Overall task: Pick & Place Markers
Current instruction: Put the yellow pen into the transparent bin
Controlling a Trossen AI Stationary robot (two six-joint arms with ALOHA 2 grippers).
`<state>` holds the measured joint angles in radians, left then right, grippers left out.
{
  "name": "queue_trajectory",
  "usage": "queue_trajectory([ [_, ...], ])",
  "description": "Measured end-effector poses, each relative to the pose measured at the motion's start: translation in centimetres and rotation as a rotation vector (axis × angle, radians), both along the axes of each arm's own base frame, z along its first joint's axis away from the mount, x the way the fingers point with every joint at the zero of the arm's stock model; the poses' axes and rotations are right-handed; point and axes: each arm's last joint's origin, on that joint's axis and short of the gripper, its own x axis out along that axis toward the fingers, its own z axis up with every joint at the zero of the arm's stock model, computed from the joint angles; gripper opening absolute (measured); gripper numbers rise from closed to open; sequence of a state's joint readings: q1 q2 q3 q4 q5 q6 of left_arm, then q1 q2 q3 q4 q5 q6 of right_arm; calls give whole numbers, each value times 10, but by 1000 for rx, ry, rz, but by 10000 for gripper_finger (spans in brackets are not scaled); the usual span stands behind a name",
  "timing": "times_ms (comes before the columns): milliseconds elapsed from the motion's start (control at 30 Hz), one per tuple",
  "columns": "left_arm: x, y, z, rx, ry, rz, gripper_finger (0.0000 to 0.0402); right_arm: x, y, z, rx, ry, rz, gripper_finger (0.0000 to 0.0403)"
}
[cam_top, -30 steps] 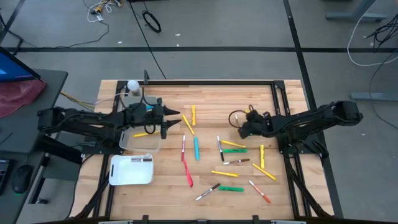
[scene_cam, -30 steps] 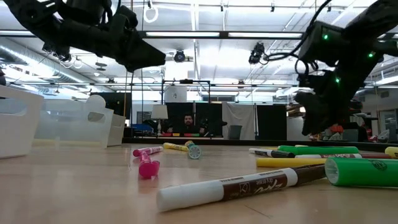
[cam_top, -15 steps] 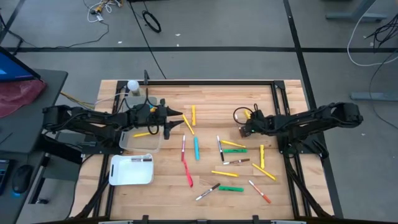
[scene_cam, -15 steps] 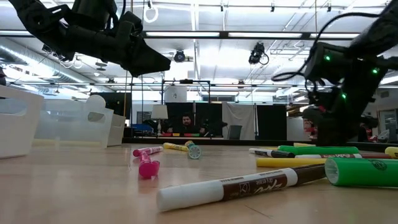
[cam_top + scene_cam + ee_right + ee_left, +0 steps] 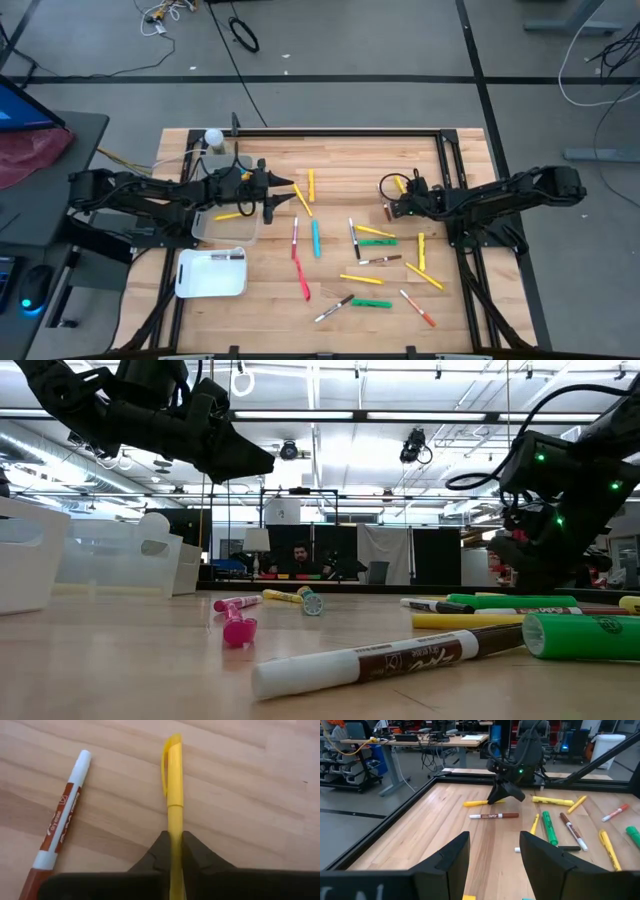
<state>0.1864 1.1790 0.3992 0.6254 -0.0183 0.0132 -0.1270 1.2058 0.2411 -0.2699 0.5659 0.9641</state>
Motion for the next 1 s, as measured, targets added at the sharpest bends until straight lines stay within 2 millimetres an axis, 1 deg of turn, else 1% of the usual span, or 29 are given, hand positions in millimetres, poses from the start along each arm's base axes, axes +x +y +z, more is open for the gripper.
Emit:
queue_trajectory([
  [67, 0, 0, 0, -1, -1, 0, 179, 3, -1, 5, -5, 3, 11, 24],
  [167, 0, 0, 0, -4, -2, -18, 179, 8, -1, 15, -18, 24, 48, 22],
  [267, 1, -3, 1, -7, -16, -113, 179, 25, -4, 35, -57, -38, 96, 15],
  [333, 1, -5, 4, 10, -42, -164, 179, 34, -4, 47, -85, -39, 157, 15],
  [400, 1, -6, 6, 33, -63, -198, 179, 47, -4, 62, -145, -62, 263, 16],
  [500, 1, -6, 10, 81, -94, -210, 179, 68, 3, 79, -219, -121, 560, 17],
  [567, 2, -5, 12, 93, -116, -189, 185, 80, 10, 85, -260, -203, 755, 16],
  [600, 1, -4, 13, 104, -123, -176, 192, 85, 14, 89, -282, -250, 820, 16],
  [700, 1, -3, 13, 139, -114, -137, 224, 97, 22, 92, -324, -350, 928, 16],
  [800, 4, -2, 17, 139, -114, -116, 265, 107, 28, 89, -362, -396, 987, 16],
  [867, 9, -1, 21, 118, -115, -108, 287, 115, 32, 85, -373, -404, 1018, 15],
  [933, 16, 0, 21, 98, -87, -115, 299, 124, 35, 84, -374, -390, 1038, 15],
  [1000, 26, 1, 19, 72, -23, -130, 303, 133, 37, 86, -392, -384, 1059, 15],
])
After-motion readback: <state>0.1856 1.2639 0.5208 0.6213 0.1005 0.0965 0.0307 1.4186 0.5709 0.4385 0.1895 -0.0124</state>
